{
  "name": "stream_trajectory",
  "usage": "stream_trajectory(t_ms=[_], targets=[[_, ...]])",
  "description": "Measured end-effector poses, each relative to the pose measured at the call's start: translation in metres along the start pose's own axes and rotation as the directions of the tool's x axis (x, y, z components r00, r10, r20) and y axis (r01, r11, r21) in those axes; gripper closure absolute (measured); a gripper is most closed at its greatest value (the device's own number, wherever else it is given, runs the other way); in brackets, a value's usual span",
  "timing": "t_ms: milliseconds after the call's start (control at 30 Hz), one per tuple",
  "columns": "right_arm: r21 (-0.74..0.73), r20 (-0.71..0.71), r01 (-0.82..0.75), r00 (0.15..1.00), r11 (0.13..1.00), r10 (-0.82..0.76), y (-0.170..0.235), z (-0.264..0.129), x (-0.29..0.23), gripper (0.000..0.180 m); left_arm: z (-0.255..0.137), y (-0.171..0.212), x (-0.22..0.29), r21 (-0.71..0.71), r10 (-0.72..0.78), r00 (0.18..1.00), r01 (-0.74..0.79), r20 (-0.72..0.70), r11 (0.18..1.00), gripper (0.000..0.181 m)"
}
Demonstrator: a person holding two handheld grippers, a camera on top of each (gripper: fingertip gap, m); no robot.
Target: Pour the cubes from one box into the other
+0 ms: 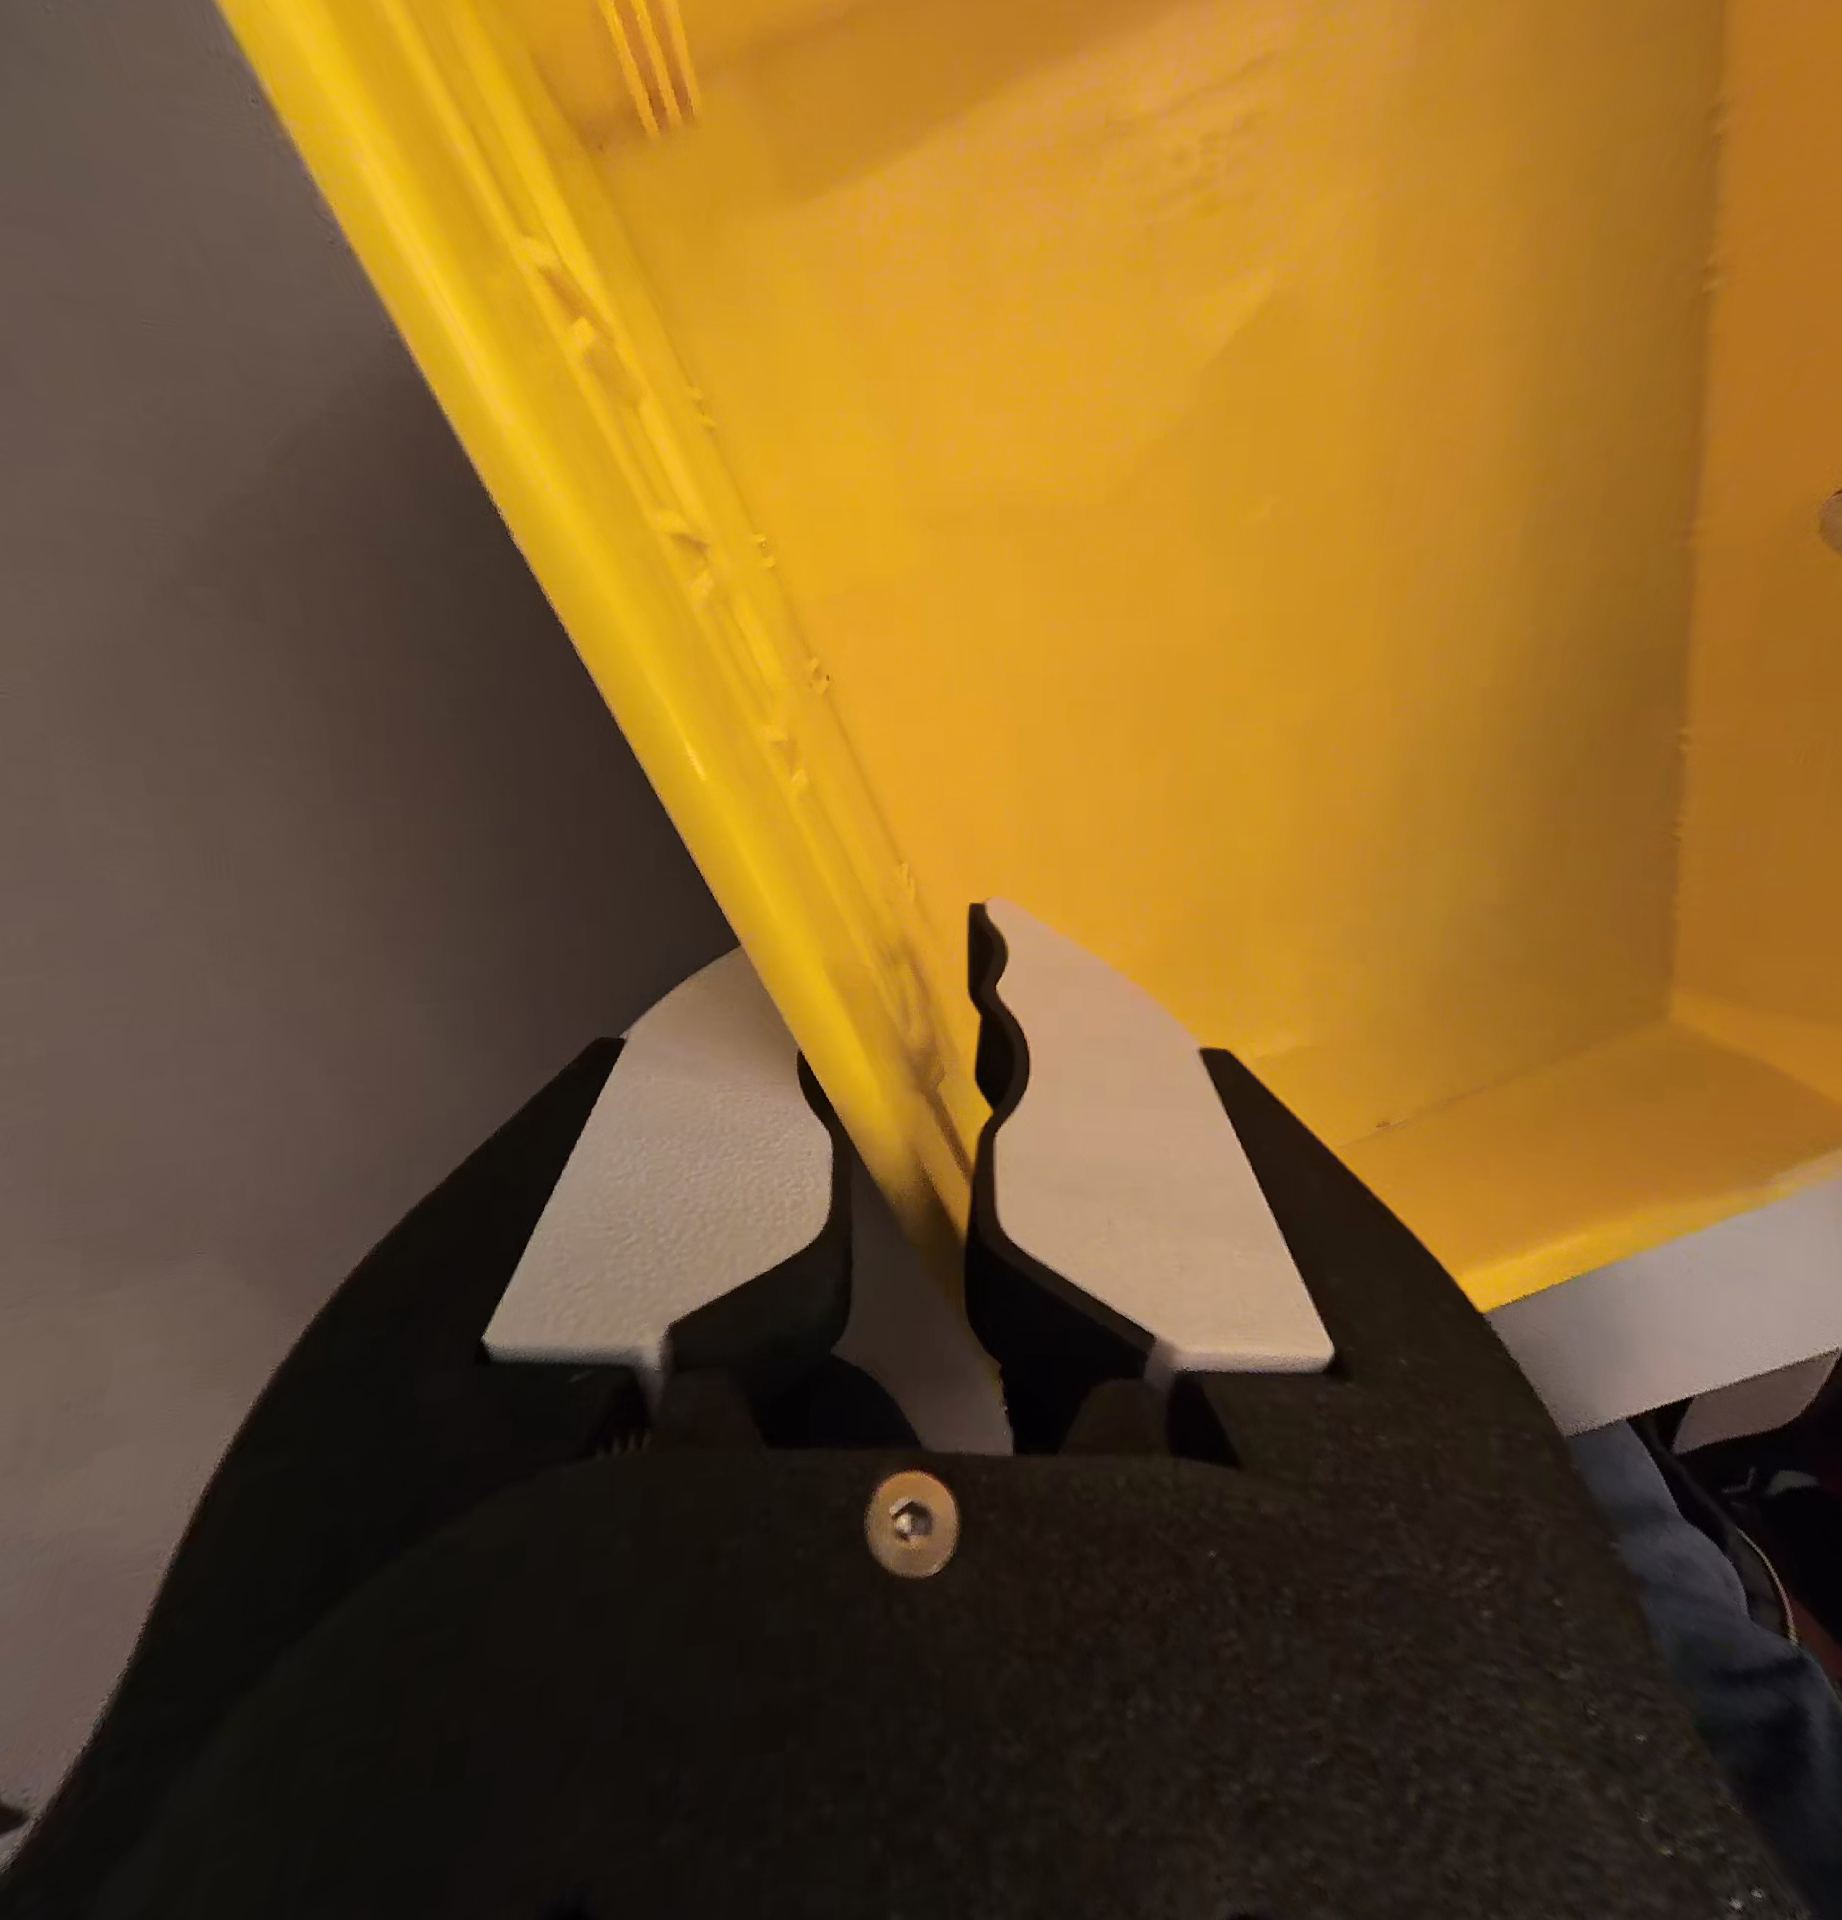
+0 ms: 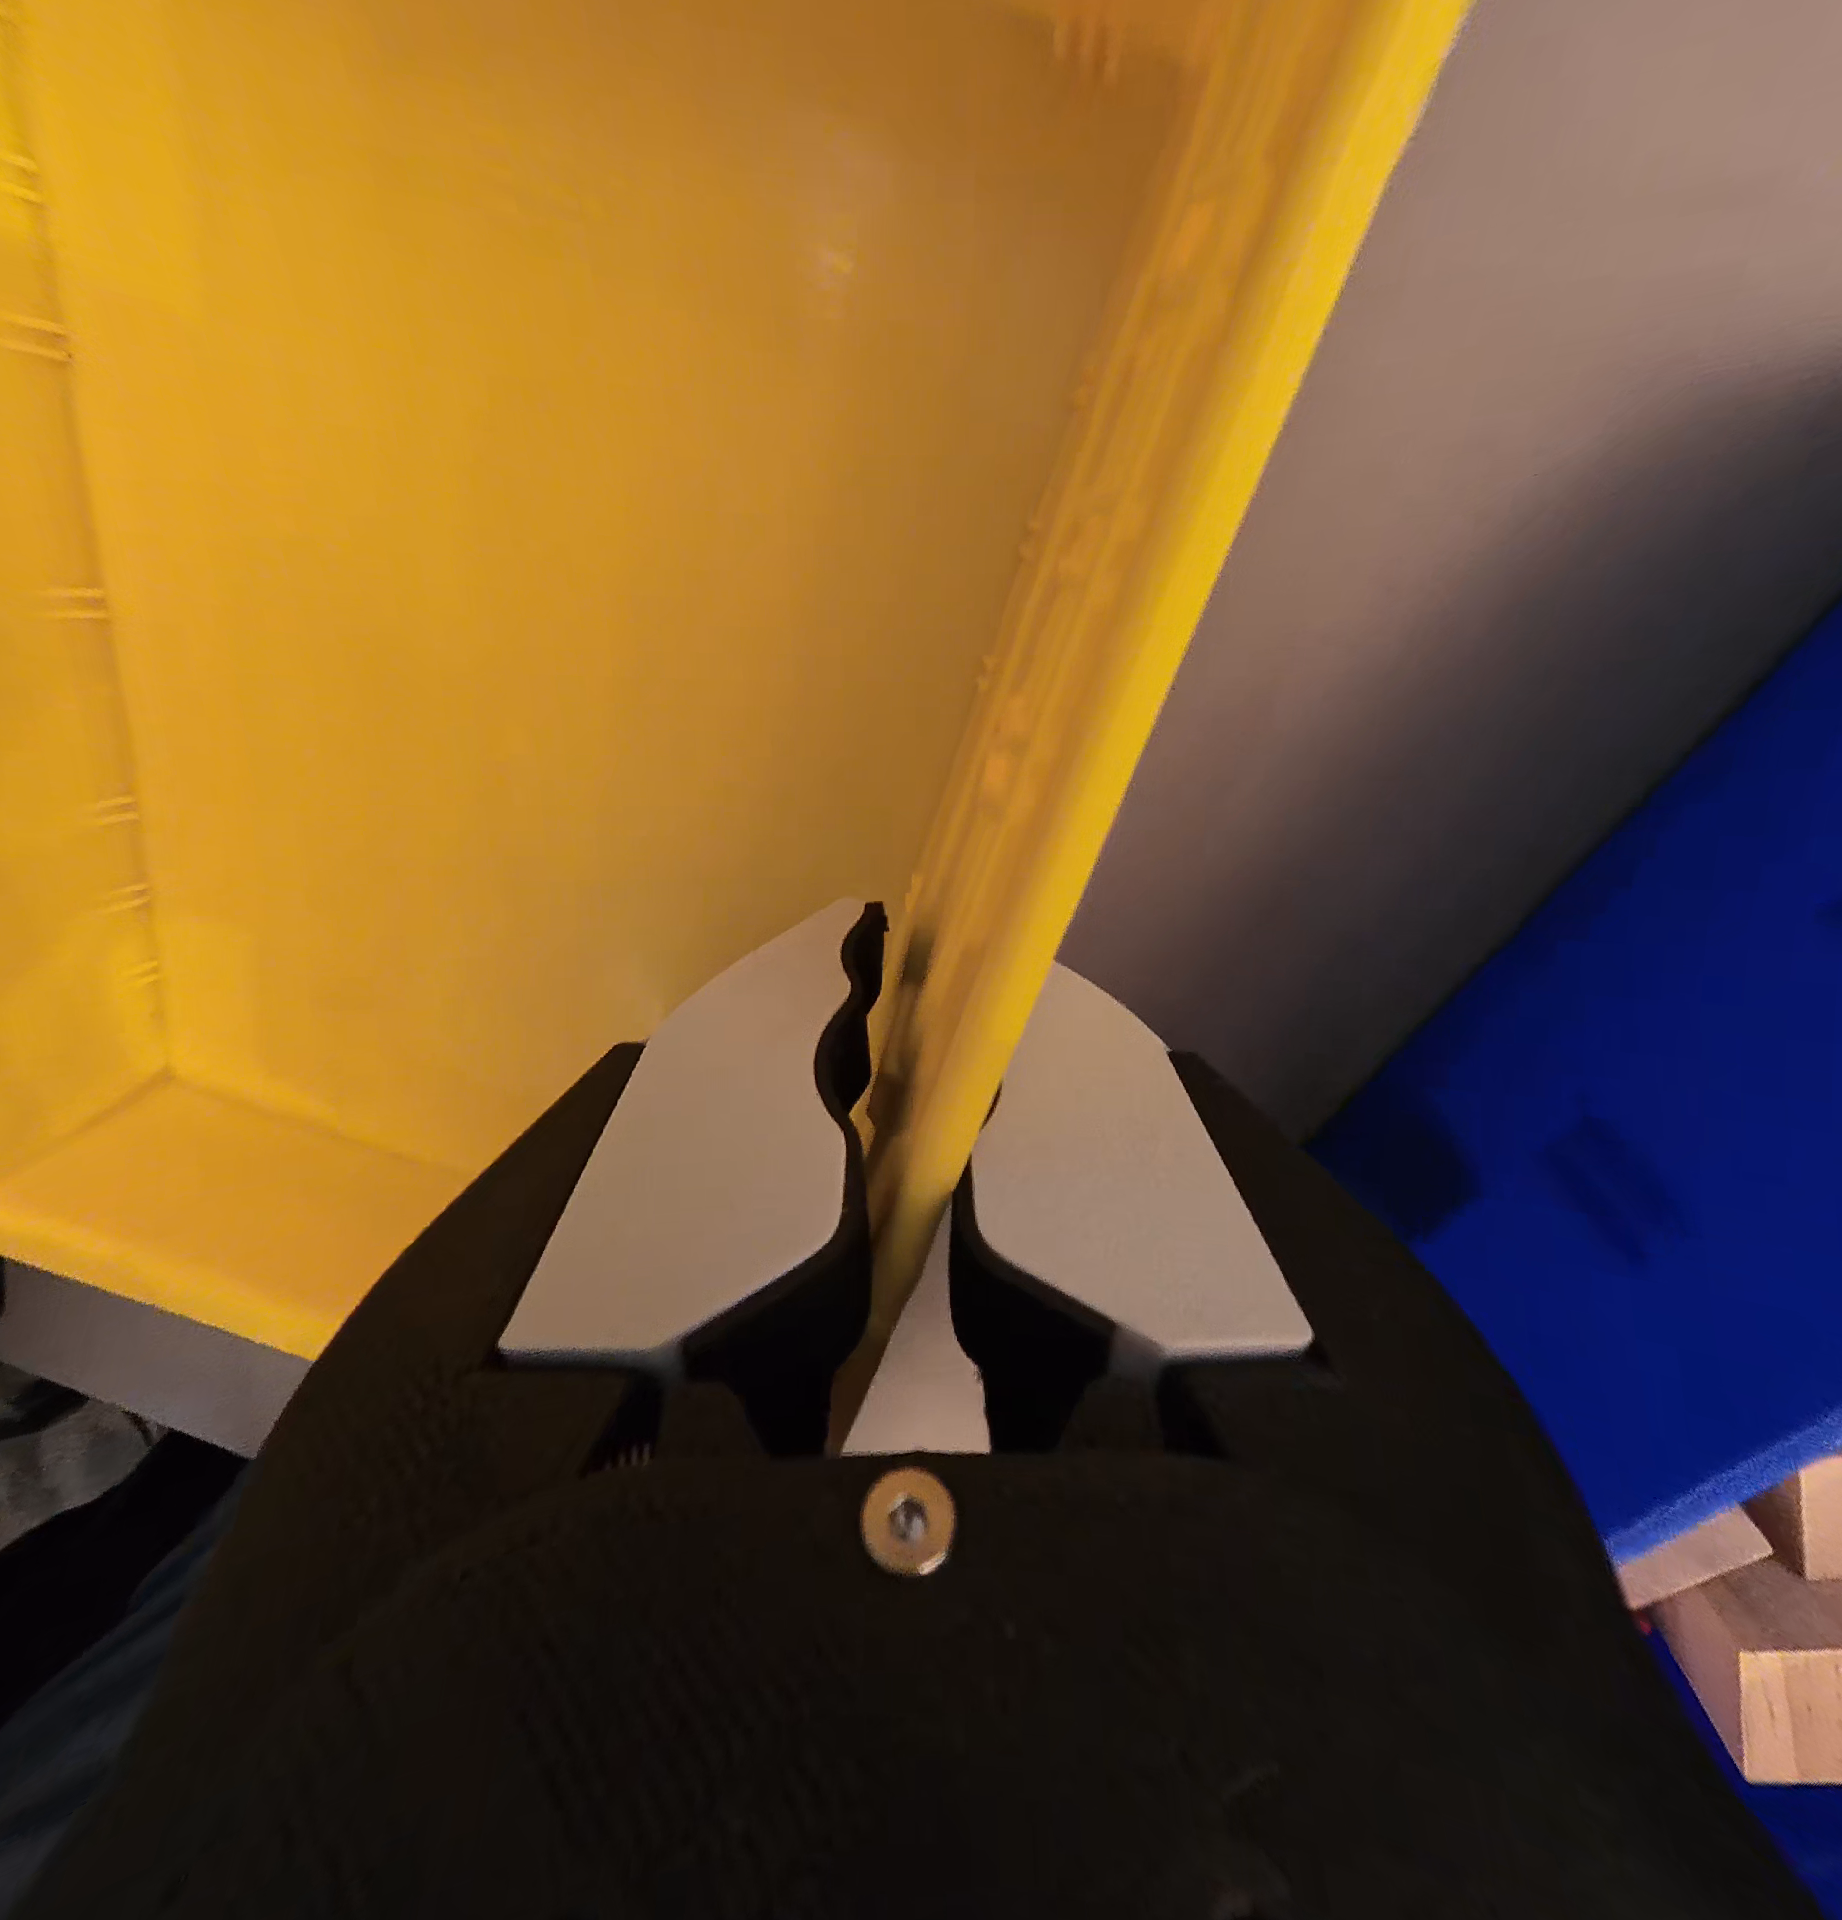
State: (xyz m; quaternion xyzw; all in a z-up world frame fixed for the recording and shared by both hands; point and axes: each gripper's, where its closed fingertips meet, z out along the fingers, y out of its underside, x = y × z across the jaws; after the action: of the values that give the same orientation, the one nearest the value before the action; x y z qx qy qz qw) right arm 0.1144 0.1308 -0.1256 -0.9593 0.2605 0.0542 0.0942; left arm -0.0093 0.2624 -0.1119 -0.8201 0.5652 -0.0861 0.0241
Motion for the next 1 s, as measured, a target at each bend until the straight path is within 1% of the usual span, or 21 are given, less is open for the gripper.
stream_trajectory(t_ms=[100,133,167,200,233,267,333,400,467,500,533,600,667,700,733,767,833,867,900,933,1000], targets=[[0.03,-0.037,0.02,0.999,0.999,-0.019,-0.005,-0.001,0.003,0.166,-0.001,-0.006,0.001,0.058,0.011,1.0,-0.009,-0.021,0.998,0.158],[0.03,-0.057,0.033,0.998,0.999,-0.031,-0.005,-0.003,0.004,0.161,-0.005,-0.01,0.001,0.092,0.01,0.999,-0.006,-0.036,0.996,0.156],[0.042,-0.076,0.054,0.996,0.998,-0.051,-0.007,-0.007,0.005,0.159,-0.011,-0.015,0.003,0.141,0.01,0.998,-0.002,-0.056,0.99,0.151],[0.072,-0.093,0.081,0.993,0.994,-0.074,-0.011,-0.015,0.005,0.158,-0.02,-0.021,0.006,0.193,0.012,0.996,0.004,-0.083,0.981,0.142],[0.11,-0.116,0.104,0.989,0.988,-0.091,-0.015,-0.026,0.007,0.156,-0.03,-0.026,0.009,0.247,0.02,0.993,0.01,-0.117,0.969,0.136],[0.154,-0.131,0.124,0.986,0.98,-0.105,-0.02,-0.04,0.008,0.152,-0.042,-0.031,0.012,0.304,0.029,0.989,0.016,-0.143,0.953,0.125],[0.274,-0.139,0.185,0.979,0.944,-0.152,-0.028,-0.079,0.008,0.145,-0.07,-0.035,0.017,0.422,0.081,0.979,0.006,-0.187,0.906,0.117],[0.408,-0.169,0.221,0.972,0.886,-0.165,-0.029,-0.129,0.025,0.145,-0.106,-0.035,0.017,0.582,0.134,0.971,0.007,-0.199,0.813,0.118],[0.516,-0.173,0.199,0.977,0.833,-0.126,-0.022,-0.169,0.063,0.137,-0.149,-0.027,0.023,0.744,0.223,0.952,0.007,-0.209,0.668,0.113],[0.538,-0.189,0.158,0.98,0.828,-0.064,-0.015,-0.18,0.095,0.135,-0.17,-0.019,0.021,0.811,0.246,0.952,0.005,-0.184,0.585,0.116],[0.531,-0.202,0.099,0.979,0.842,0.012,-0.005,-0.183,0.132,0.133,-0.188,-0.009,0.02,0.864,0.265,0.952,-0.001,-0.153,0.504,0.116],[0.458,-0.179,-0.054,0.972,0.887,0.151,0.026,-0.168,0.198,0.128,-0.214,0.016,0.012,0.929,0.262,0.961,-0.017,-0.087,0.37,0.117],[0.363,-0.156,-0.181,0.955,0.914,0.251,0.059,-0.141,0.243,0.125,-0.229,0.038,0.001,0.968,0.225,0.974,-0.039,-0.018,0.247,0.12],[0.319,-0.165,-0.212,0.948,0.924,0.274,0.074,-0.128,0.259,0.125,-0.233,0.046,-0.006,0.976,0.191,0.982,-0.059,0.018,0.21,0.12],[0.278,-0.197,-0.233,0.936,0.932,0.293,0.088,-0.117,0.273,0.125,-0.231,0.053,-0.014,0.973,0.153,0.987,-0.083,0.05,0.217,0.119],[0.247,-0.223,-0.239,0.929,0.939,0.295,0.098,-0.107,0.283,0.124,-0.226,0.058,-0.021,0.965,0.125,0.99,-0.1,0.071,0.244,0.117],[0.181,-0.21,-0.257,0.933,0.949,0.293,0.11,-0.086,0.287,0.124,-0.216,0.066,-0.031,0.953,0.085,0.993,-0.107,0.086,0.282,0.115],[0.138,-0.214,-0.275,0.93,0.952,0.299,0.116,-0.076,0.29,0.125,-0.214,0.068,-0.036,0.953,0.058,0.994,-0.108,0.096,0.282,0.115],[0.112,-0.186,-0.292,0.933,0.95,0.309,0.118,-0.069,0.289,0.125,-0.211,0.07,-0.04,0.952,0.031,0.994,-0.113,0.109,0.284,0.115],[0.114,-0.13,-0.313,0.936,0.943,0.327,0.113,-0.065,0.283,0.136,-0.207,0.07,-0.043,0.949,0.016,0.992,-0.122,0.122,0.292,0.116],[0.076,-0.12,-0.311,0.94,0.947,0.318,0.11,-0.061,0.279,0.156,-0.198,0.07,-0.043,0.936,0.018,0.99,-0.14,0.142,0.323,0.117]])
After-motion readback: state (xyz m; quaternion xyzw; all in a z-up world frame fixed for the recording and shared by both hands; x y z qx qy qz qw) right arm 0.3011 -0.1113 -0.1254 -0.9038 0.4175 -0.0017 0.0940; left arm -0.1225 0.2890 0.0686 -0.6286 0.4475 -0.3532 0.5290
